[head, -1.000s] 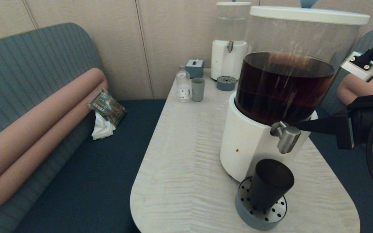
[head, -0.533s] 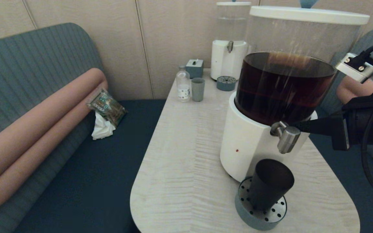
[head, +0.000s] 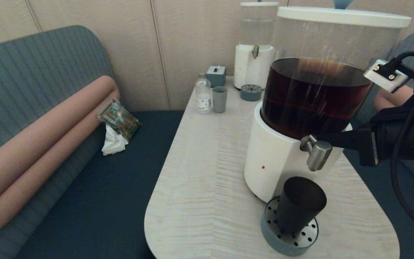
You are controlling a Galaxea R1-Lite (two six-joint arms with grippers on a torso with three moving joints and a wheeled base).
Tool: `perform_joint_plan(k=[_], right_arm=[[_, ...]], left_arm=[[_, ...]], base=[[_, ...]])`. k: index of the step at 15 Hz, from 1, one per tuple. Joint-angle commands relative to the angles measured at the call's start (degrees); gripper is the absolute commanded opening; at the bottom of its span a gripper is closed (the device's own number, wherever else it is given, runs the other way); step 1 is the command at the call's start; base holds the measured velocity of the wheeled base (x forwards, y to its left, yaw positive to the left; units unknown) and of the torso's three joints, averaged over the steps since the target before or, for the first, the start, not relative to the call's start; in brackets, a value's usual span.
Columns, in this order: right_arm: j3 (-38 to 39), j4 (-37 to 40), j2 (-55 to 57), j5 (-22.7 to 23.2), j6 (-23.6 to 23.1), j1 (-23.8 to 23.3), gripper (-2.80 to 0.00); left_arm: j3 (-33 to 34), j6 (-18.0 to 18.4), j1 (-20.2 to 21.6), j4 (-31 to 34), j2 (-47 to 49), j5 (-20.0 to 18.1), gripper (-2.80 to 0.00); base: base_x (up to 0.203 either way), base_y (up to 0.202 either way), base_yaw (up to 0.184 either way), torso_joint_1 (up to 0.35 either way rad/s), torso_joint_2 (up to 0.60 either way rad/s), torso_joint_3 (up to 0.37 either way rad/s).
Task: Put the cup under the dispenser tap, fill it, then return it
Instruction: Turn on the faucet
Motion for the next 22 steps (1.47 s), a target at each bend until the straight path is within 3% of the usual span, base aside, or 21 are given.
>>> perform_joint_plan(k=[1, 8, 16, 22], right_arm=[[0.0, -0.3, 0.4, 0.2, 0.0, 0.2, -2.8], [0.0, -1.4, 0.5, 0.6, -0.2, 1.2, -2.8], [2.8, -3.1, 0.0, 1.5, -5.2, 1.5, -2.8], [3.1, -5.1, -0.5, 1.8, -5.3, 1.5, -2.8]], left_arm=[[0.0, 0.0, 0.0, 0.0, 0.1, 0.0, -2.8], [0.0, 0.0, 0.0, 0.0, 0.1, 0.0, -2.8], [0.0, 0.0, 0.1, 0.0, 0.1, 0.0, -2.8], [0.0, 0.0, 0.0, 0.0, 0.1, 0.0, -2.8]], base=[[0.0, 0.0, 0.0, 0.0, 0.0, 0.0], [0.0, 0.0, 0.0, 0.0, 0.0, 0.0], [0.0, 0.0, 0.0, 0.0, 0.0, 0.0], [0.0, 0.0, 0.0, 0.0, 0.0, 0.0]])
